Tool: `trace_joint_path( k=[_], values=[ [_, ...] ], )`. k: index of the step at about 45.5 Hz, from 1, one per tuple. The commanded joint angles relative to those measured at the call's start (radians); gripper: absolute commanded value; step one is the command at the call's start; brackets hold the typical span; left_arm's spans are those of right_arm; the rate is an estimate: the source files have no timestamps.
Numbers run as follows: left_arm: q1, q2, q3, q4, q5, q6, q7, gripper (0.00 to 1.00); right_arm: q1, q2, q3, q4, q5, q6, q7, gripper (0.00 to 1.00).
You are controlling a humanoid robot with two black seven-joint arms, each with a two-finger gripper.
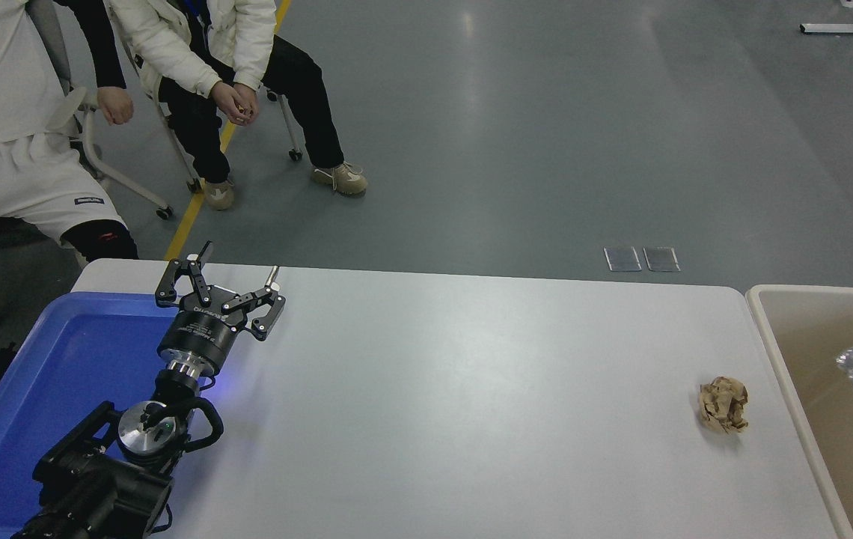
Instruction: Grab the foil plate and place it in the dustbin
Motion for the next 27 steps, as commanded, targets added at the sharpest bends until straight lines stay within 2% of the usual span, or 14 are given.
trace_joint_path(
  k=[1, 11, 13, 16, 19, 22, 27],
  values=[
    [0.000, 0.000, 0.000, 0.000, 0.000, 0.000, 0.000, 0.99, -0.031, 0.022, 0.013, -0.001, 0.001, -0.014, -0.003, 0.00],
    [0.000, 0.000, 0.000, 0.000, 0.000, 0.000, 0.000, 0.99, -0.031, 0.021, 0.014, -0.001, 0.001, -0.031, -0.003, 0.00],
    [0.000, 0.000, 0.000, 0.000, 0.000, 0.000, 0.000, 0.99, -0.029, 0.021, 0.016, -0.001, 0.001, -0.037, -0.003, 0.20],
    [0.000, 0.000, 0.000, 0.000, 0.000, 0.000, 0.000, 0.99, -0.029, 0.021, 0.016, 0.000, 0.006, -0.051, -0.003, 0.58],
    [0.000, 0.000, 0.000, 0.000, 0.000, 0.000, 0.000, 0.99, -0.029, 0.021, 0.016, 0.003, 0.006, -0.060, -0.003, 0.82],
    [0.000, 0.000, 0.000, 0.000, 0.000, 0.000, 0.000, 0.99, -0.026, 0.016, 0.016, 0.003, 0.006, -0.063, -0.003, 0.97],
    [0.000, 0.000, 0.000, 0.000, 0.000, 0.000, 0.000, 0.99, -0.014, 0.012, 0.014, 0.016, 0.006, -0.054, -0.003, 0.99]
  ],
)
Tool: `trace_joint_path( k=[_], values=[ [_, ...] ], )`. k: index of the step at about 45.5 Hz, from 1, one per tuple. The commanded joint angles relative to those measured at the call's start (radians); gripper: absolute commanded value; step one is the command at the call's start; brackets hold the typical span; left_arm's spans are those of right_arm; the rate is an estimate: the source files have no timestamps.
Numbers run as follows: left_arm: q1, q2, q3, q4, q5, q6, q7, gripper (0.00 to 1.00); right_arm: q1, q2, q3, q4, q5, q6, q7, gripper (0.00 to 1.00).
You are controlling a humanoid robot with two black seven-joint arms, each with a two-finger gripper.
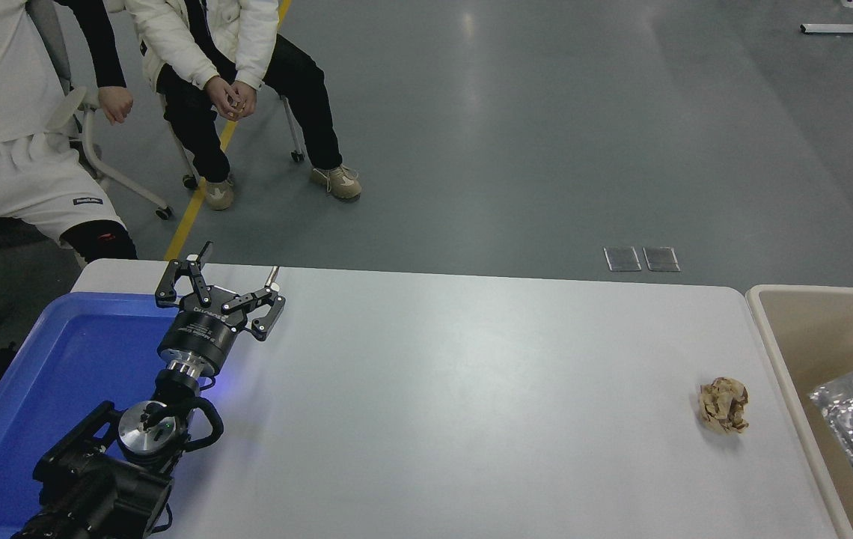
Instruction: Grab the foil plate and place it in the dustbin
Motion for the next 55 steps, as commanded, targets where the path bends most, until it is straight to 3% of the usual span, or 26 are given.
trace_joint_path(
  k=[1, 9, 16, 25, 36, 48, 55],
  values=[
    [0.000, 0.000, 0.000, 0.000, 0.000, 0.000, 0.000, 0.99, 0.016, -0.011, 0.000, 0.014, 0.001, -0.003, 0.000, 1.00],
    [0.000, 0.000, 0.000, 0.000, 0.000, 0.000, 0.000, 0.99, 0.104, -0.113, -0.012, 0.083, 0.001, 0.002, 0.000, 1.00],
    [0.000, 0.000, 0.000, 0.000, 0.000, 0.000, 0.000, 0.99, 0.239, -0.320, -0.063, 0.299, -0.008, 0.005, 0.000, 1.00],
    [0.000, 0.000, 0.000, 0.000, 0.000, 0.000, 0.000, 0.99, 0.577, -0.466, -0.336, 0.511, -0.014, 0.005, 0.000, 1.00],
    [0.000, 0.000, 0.000, 0.000, 0.000, 0.000, 0.000, 0.99, 1.025, -0.407, -0.744, 0.566, -0.011, 0.028, 0.000, 1.00],
    [0.000, 0.000, 0.000, 0.000, 0.000, 0.000, 0.000, 0.99, 1.317, -0.300, -0.859, 0.727, -0.017, 0.143, -0.002, 1.00],
    [0.000, 0.000, 0.000, 0.000, 0.000, 0.000, 0.000, 0.99, 1.479, -0.135, -1.039, 0.792, -0.015, 0.213, -0.002, 1.00]
  ],
)
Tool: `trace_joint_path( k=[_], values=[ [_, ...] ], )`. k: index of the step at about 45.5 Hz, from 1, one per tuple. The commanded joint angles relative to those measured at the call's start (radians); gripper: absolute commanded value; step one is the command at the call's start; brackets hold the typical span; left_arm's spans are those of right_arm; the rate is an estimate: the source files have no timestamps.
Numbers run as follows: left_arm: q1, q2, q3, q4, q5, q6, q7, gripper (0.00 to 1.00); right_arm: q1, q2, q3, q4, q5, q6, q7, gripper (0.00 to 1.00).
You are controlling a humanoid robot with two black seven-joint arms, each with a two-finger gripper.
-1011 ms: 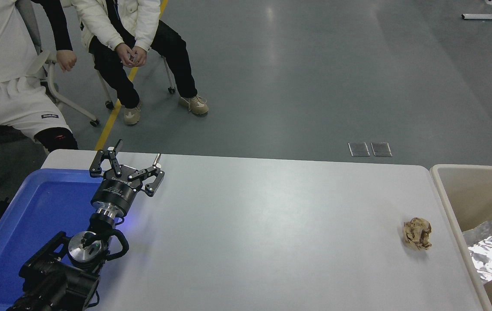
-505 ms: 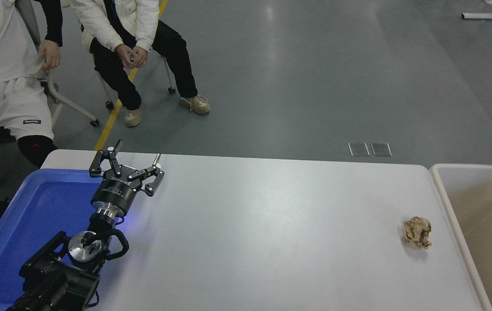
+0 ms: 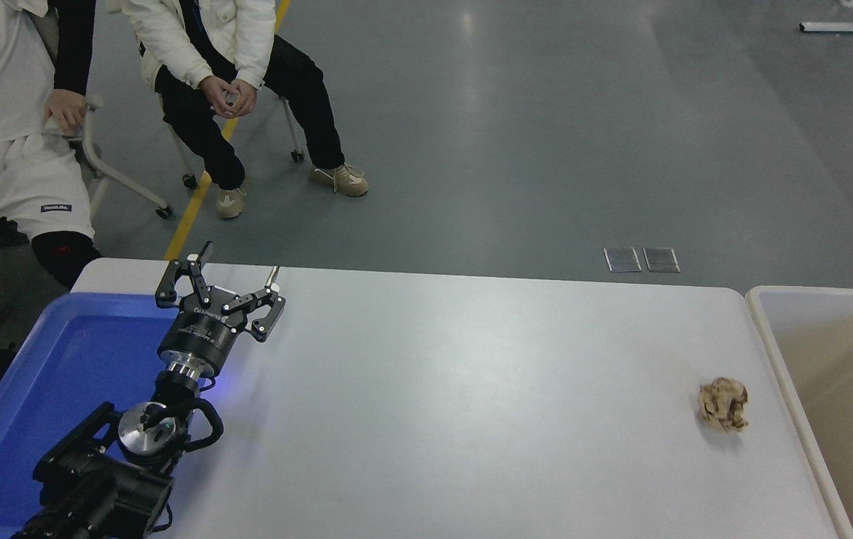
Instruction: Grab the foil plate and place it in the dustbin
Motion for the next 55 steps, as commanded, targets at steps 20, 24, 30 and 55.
trace_joint_path(
  k=[20, 24, 30, 55],
  values=[
    [0.000, 0.000, 0.000, 0.000, 0.000, 0.000, -0.001, 0.99, 0.541, 0.358, -0.495, 0.430, -0.003, 0.404, -0.001, 1.00],
    [0.000, 0.000, 0.000, 0.000, 0.000, 0.000, -0.001, 0.99, 0.576, 0.375, -0.531, 0.458, -0.010, 0.476, -0.001, 1.00],
    [0.000, 0.000, 0.000, 0.000, 0.000, 0.001, -0.001, 0.99, 0.611, 0.401, -0.587, 0.516, -0.010, 0.493, -0.001, 1.00],
    [0.000, 0.000, 0.000, 0.000, 0.000, 0.000, -0.001, 0.99, 0.657, 0.407, -0.600, 0.713, -0.009, 0.493, -0.001, 1.00]
  ],
)
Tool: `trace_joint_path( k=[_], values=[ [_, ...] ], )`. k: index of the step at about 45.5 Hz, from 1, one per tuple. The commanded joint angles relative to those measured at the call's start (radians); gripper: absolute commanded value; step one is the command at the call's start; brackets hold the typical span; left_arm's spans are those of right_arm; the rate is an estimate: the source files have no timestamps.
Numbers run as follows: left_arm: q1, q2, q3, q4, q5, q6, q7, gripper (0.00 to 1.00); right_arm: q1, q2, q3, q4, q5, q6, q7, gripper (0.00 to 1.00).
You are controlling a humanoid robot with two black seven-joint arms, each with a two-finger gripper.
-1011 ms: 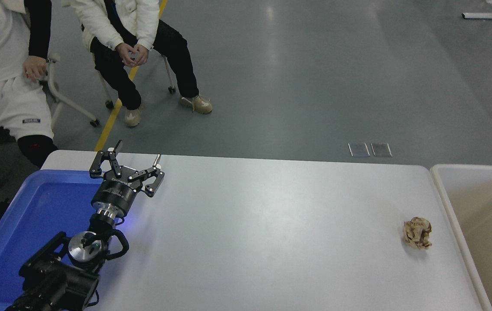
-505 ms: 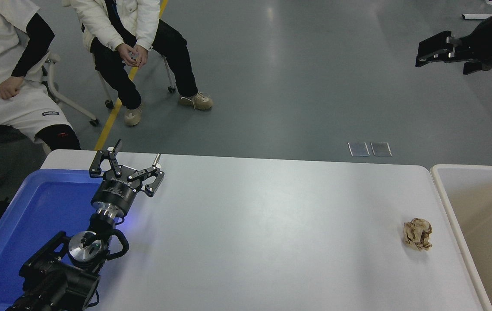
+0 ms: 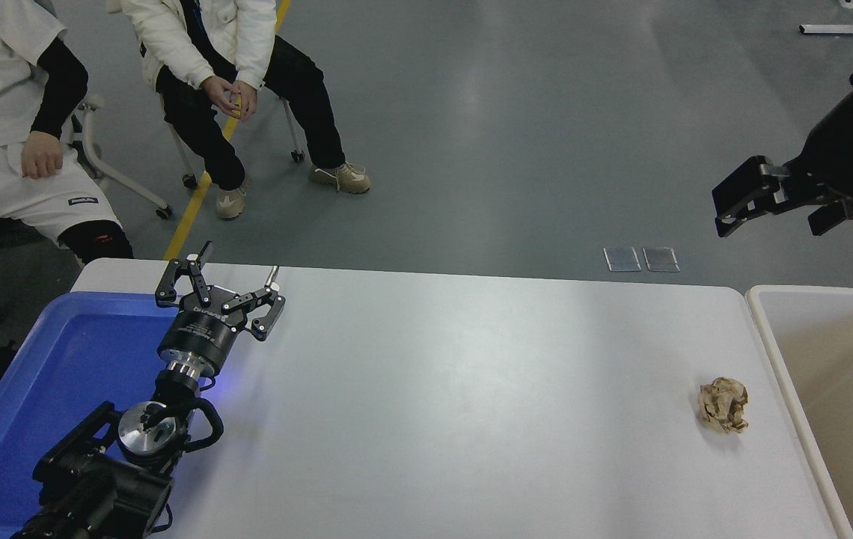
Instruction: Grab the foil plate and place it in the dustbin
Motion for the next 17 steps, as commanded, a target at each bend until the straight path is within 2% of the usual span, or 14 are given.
trace_joint_path(
  k=[1, 17],
  values=[
    [0.000, 0.000, 0.000, 0.000, 0.000, -0.001, 0.000, 0.99, 0.006, 0.007, -0.005, 0.036, 0.001, 0.009, 0.000, 1.00],
    [0.000, 0.000, 0.000, 0.000, 0.000, -0.001, 0.000, 0.99, -0.008, 0.006, 0.025, 0.060, 0.018, 0.009, 0.000, 1.00]
  ],
)
